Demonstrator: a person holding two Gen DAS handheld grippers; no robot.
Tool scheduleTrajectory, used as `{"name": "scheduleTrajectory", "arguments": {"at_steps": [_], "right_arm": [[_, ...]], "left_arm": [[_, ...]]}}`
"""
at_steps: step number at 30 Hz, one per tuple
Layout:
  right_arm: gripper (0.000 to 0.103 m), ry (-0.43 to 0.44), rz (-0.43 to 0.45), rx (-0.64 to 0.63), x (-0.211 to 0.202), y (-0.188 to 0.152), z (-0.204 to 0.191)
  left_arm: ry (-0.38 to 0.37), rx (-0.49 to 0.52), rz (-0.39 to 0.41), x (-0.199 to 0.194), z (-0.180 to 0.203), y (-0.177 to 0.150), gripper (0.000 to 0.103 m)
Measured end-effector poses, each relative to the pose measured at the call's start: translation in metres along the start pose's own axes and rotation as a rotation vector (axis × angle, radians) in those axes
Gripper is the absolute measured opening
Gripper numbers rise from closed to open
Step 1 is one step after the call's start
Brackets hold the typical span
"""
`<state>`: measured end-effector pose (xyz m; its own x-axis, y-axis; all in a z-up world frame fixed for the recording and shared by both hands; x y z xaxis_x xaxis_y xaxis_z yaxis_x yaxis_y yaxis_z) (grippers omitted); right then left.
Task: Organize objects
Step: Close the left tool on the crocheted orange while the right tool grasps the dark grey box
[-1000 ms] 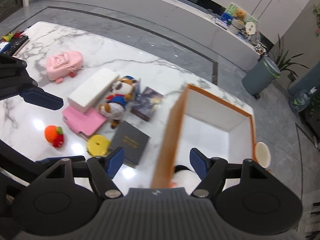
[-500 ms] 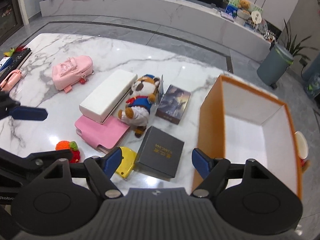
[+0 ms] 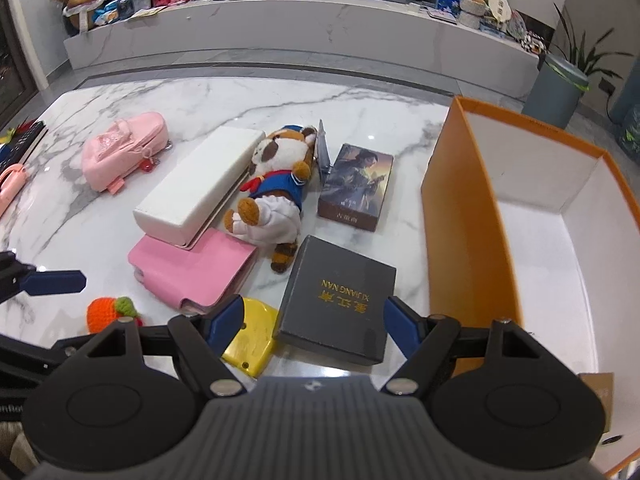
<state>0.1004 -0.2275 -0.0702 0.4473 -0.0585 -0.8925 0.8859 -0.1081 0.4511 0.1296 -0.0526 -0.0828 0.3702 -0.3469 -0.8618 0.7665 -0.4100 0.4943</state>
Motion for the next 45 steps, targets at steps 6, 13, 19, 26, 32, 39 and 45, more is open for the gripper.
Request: {"name": "scheduleTrajectory", "arguments": {"at_steps": [6, 13, 19, 26, 32, 39, 45], "right_arm": [[0.078, -0.015, -0.015, 0.042, 0.02, -0.001, 0.002], [0.08, -0.029, -0.034, 0.077, 0.036, -0.002, 0.008], [0.083, -0.045, -0.036, 0.093, 0.043, 0.0, 0.013], [0.083, -0.029, -0.066, 0.158, 0.057, 0.001, 0.017], [0.082, 0.016, -0.09, 0.244, 0.066, 0.001, 0.022], [0.079, 0.035, -0.097, 0.268, 0.069, 0.0, 0.024], [0.079, 0.039, -0.092, 0.254, 0.069, -0.001, 0.023]], "left_arm": [[0.039, 0.031, -0.026, 0.013, -0.003, -0.005, 0.085], [0.025, 0.01, -0.041, 0.02, -0.009, -0.007, 0.085], [0.042, 0.0, -0.049, 0.025, -0.015, -0.007, 0.085], [0.036, 0.002, -0.052, 0.027, -0.017, -0.007, 0.084], [0.029, 0.0, -0.062, 0.028, -0.017, -0.009, 0.079], [0.03, -0.003, -0.095, 0.031, -0.018, -0.014, 0.068], [0.03, -0.008, -0.093, 0.03, -0.019, -0.014, 0.061]]}}
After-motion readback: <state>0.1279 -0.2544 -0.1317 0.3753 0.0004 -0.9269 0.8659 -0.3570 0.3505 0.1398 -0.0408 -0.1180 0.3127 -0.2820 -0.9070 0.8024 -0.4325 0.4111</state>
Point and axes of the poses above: each gripper's, at about its wrist camera, not at the fingertips, and x roughly the way its jaws point, z to its right, y to its top, the point moved 8 cm from there along x, roughly the way its jaws point, and after that the axes turned 8 degrees about -z, right-handed, at the moved point
